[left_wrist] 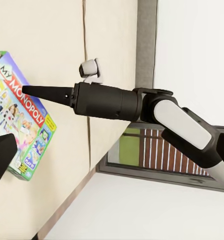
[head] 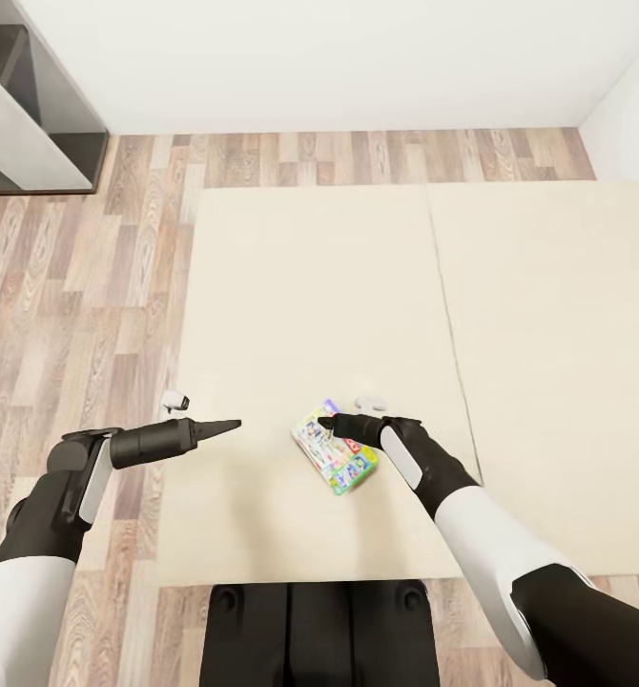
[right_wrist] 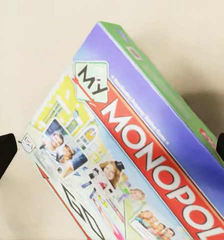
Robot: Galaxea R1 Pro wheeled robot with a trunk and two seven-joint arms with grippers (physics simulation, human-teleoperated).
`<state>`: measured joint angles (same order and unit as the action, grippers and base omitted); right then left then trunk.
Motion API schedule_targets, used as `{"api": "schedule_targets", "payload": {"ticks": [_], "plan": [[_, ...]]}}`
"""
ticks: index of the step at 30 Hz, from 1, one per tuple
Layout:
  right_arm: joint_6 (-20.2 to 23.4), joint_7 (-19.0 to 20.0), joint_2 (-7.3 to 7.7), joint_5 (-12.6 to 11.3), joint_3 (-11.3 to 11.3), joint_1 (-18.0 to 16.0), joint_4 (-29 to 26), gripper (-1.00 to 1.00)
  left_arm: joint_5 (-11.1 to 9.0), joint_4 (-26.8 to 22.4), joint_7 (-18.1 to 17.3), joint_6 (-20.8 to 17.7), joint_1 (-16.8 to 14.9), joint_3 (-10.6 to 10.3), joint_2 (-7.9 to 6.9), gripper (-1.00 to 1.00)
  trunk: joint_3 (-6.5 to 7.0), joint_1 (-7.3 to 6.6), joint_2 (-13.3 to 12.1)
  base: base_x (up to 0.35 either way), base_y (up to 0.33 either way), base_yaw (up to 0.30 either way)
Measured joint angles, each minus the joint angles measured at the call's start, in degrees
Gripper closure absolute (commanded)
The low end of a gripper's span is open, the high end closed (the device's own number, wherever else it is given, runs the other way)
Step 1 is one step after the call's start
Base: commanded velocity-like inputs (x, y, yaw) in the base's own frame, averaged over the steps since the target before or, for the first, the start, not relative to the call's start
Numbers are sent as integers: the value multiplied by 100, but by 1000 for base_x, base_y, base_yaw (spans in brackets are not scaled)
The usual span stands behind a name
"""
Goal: Put all the toys in the child's room - the three board games (two on the bed and one on the table), the two jigsaw puzzles on the table, and the tennis ball on the table - inside the toy box on the table in the child's room.
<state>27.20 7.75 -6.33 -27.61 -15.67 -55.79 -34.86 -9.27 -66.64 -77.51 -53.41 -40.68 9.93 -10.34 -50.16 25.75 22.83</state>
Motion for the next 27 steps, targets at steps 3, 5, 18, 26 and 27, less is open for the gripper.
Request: {"api": "schedule_targets", "payload": {"ticks": [3, 5, 18, 26, 27], "plan": [[0, -3, 0, -1, 4, 0, 0, -100, -1, -2, 0, 3, 0, 0, -1, -100, 0, 0, 0, 0, 42, 0], [4, -4, 0, -1, 5, 0, 0, -100, -1, -1, 0, 6, 0, 0, -2, -100, 0, 0, 0, 0, 19, 0], [209, -21, 9, -6, 15, 0, 9, -100, -1, -2, 0, 8, 0, 0, 3, -100, 0, 0, 0, 0, 4, 0], [320, -21, 25, -9, 15, 0, 11, -100, -4, 0, 0, 8, 0, 0, 4, -100, 0, 0, 0, 0, 0, 0], [329, -20, 28, -9, 15, 0, 13, -100, -6, 0, 0, 8, 0, 0, 4, -100, 0, 0, 0, 0, 0, 0]]}}
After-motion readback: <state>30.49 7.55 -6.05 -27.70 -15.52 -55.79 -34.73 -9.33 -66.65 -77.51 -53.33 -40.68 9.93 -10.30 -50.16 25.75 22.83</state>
